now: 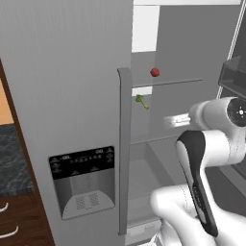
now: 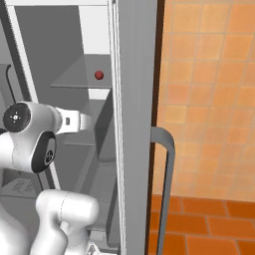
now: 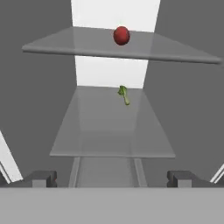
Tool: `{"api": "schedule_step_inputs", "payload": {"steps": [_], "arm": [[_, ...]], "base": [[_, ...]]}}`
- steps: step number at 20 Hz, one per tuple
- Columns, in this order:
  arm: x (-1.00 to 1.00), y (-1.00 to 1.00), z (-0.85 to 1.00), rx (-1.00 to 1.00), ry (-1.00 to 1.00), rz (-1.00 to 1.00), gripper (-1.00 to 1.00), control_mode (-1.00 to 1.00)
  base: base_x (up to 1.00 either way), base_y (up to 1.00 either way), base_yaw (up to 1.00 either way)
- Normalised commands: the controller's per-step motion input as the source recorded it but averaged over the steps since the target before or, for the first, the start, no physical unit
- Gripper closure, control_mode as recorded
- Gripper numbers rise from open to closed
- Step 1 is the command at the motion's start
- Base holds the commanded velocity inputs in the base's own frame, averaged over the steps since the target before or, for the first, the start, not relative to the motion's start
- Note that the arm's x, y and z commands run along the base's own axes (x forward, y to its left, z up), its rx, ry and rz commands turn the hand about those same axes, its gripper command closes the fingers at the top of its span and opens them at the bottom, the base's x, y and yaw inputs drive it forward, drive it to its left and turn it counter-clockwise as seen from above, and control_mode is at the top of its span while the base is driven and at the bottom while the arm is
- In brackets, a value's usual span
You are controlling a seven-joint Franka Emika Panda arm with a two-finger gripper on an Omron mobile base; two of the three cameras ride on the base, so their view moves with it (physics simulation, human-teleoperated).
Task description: Take the strawberry from the fridge and place it on top of the pancake, located on the dining counter.
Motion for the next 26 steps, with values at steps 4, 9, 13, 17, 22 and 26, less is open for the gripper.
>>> {"api": "schedule_step_inputs", "payload": {"steps": [4,9,13,17,22,26], "arm": [[0.03,-0.01,1.00,0.00,-0.13,0.00,-1.00,-1.00],[0.09,-0.01,0.77,0.00,-0.03,0.00,-1.00,-1.00],[0.35,0.00,0.47,0.00,0.00,0.00,-1.00,-1.00],[0.81,-0.11,0.19,0.00,0.00,-0.03,-1.00,-1.00],[0.97,-0.04,0.00,0.01,0.00,0.00,-1.00,-1.00],[0.89,0.00,0.00,0.00,0.08,0.00,-1.00,-1.00]], "base": [[0.00,0.00,0.00],[0.00,0.00,0.00],[0.00,0.00,0.00],[0.00,0.00,0.00],[0.00,0.00,0.00],[0.00,0.00,0.00]]}}
